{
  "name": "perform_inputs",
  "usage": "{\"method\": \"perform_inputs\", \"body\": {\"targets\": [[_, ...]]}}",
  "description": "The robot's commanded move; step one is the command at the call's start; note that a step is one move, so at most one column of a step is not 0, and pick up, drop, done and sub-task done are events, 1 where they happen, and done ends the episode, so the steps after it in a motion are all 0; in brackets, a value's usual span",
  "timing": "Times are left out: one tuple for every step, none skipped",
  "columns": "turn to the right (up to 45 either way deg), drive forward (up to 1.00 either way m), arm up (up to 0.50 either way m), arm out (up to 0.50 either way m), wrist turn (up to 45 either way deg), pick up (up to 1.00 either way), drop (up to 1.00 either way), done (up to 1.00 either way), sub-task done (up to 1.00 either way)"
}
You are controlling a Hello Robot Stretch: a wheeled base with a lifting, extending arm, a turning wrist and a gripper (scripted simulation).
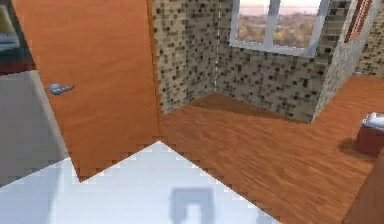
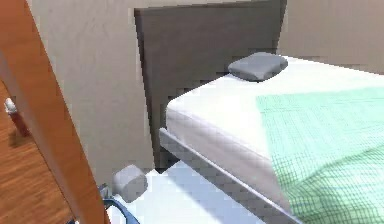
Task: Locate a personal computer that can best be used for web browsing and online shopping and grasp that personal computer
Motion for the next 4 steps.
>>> {"method": "perform_inputs", "body": {"targets": [[0.0, 0.40, 0.00, 0.00, 0.0, 0.00, 0.00, 0.00, 0.00], [27.0, 0.00, 0.00, 0.00, 0.0, 0.00, 0.00, 0.00, 0.00], [0.0, 1.00, 0.00, 0.00, 0.0, 0.00, 0.00, 0.00, 0.00], [6.0, 0.00, 0.00, 0.00, 0.0, 0.00, 0.00, 0.00, 0.00]]}}
